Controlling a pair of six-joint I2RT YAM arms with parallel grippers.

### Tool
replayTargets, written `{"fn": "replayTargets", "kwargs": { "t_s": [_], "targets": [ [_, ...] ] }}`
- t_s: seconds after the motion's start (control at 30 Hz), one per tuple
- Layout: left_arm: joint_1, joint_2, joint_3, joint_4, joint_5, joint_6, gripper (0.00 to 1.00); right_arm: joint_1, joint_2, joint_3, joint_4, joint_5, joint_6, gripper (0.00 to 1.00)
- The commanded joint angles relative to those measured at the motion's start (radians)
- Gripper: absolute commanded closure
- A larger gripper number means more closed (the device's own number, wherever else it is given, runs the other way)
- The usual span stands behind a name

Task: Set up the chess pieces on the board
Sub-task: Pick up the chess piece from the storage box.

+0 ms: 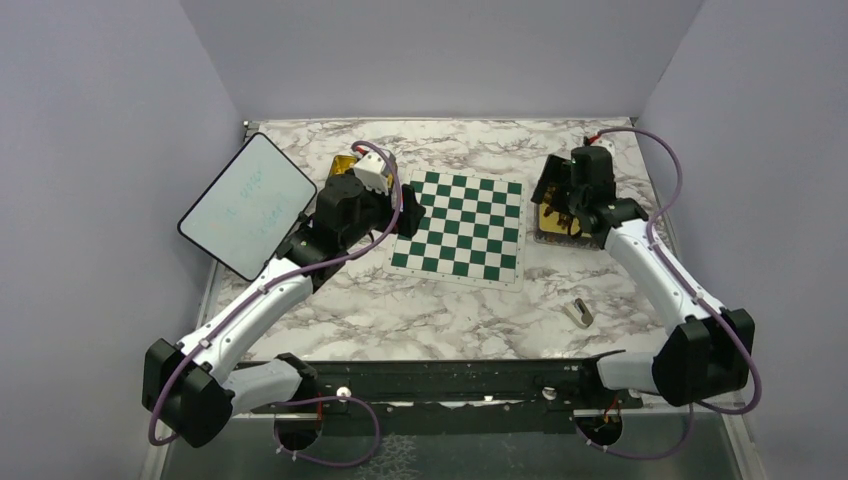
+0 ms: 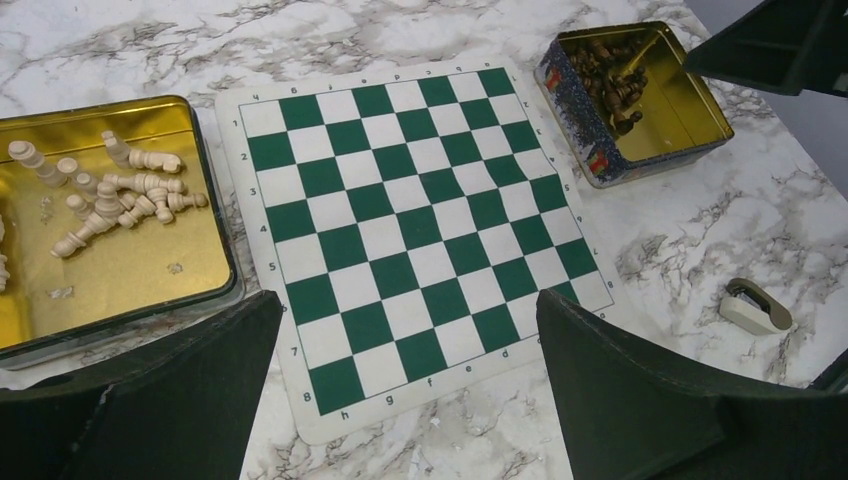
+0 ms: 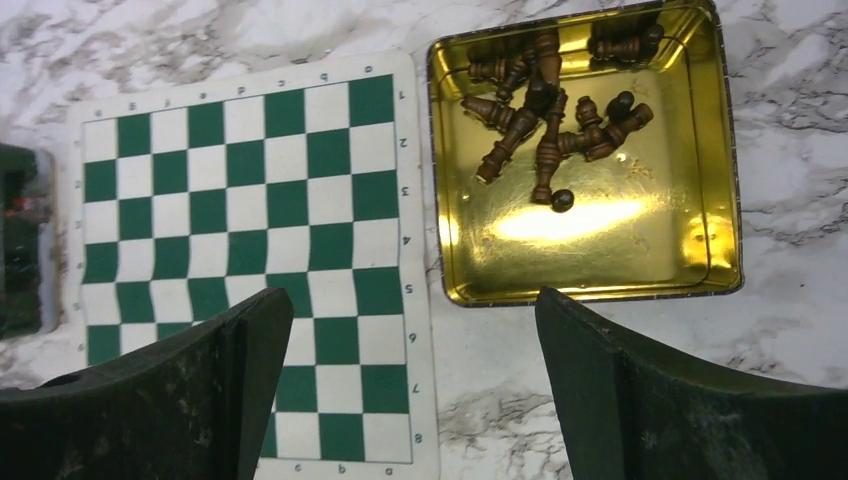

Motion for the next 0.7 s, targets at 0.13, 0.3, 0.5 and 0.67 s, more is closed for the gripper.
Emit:
{"fn": "replayTargets", "kwargs": {
  "t_s": [0.13,0.3,0.5,0.67],
  "targets": [
    [-0.012,-0.04,-0.018,0.012,-0.022,0.006,0.01,-0.011,0.182,0.074,0.066,0.184,-0.128,0.33],
    [-0.021,-0.045,-0.02,0.013,-0.022,0.007,0.01,-0.05,0.261,0.125,0.102,0.193,-0.156,0.53],
    [-0.023,-0.062,-0.025,0.013,-0.022,0.012,0.01,-0.092,0.356,0.181,0.131,0.18,-0.179,0.64],
    [-0.022,-0.07,-0.03,0.015,-0.022,0.014,0.01,-0.133,0.432,0.209,0.166,0.121,-0.179,0.64]
  ]
}}
